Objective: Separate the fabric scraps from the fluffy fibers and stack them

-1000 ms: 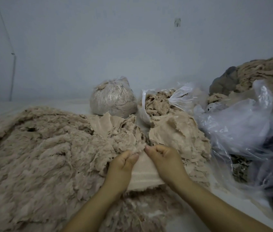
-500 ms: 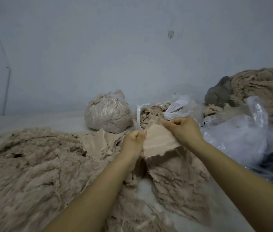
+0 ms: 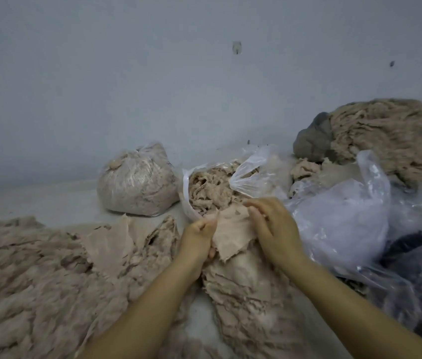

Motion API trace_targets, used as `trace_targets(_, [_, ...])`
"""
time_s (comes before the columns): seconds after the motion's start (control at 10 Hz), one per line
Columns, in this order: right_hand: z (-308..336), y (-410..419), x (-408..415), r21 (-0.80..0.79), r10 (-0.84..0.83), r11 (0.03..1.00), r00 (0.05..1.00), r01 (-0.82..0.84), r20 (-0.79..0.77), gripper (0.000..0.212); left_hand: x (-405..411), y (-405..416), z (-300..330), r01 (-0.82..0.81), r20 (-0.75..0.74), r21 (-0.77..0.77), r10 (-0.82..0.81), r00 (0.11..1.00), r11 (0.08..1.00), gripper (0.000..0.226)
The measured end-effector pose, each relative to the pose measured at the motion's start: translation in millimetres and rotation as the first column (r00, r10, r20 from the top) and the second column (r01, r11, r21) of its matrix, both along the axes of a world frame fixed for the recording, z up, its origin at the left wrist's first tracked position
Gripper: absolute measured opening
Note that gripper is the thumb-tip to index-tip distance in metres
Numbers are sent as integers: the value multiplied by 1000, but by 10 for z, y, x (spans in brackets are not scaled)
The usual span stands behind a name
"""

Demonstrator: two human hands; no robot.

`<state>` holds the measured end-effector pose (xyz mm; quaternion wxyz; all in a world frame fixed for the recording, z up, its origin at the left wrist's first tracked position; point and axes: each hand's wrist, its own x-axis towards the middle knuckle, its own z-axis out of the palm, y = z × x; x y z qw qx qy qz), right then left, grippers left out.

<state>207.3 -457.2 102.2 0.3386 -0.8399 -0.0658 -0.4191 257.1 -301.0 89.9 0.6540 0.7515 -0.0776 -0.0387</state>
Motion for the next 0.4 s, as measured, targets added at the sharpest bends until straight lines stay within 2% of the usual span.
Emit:
trace_targets(0.1, [-210, 23, 3, -270, 26, 956, 948, -116, -317, 28, -27, 32, -40, 46, -62, 45, -43, 997, 998, 34])
trace_targets(0.2, [-275, -60, -19, -267, -50, 962, 914, -65, -402, 28, -90, 213, -15, 66, -81, 32, -63, 995, 997, 27])
trace_targets(0.3, [-3, -91, -177, 44, 16, 999, 981, -8, -193, 19, -239, 679, 326, 1, 57, -177, 9, 998, 984, 24])
trace_targets(0.4, [454, -115, -570, 494, 226, 825, 961, -274, 156, 19, -490, 1445, 920, 220, 334, -408, -79, 939, 886, 17])
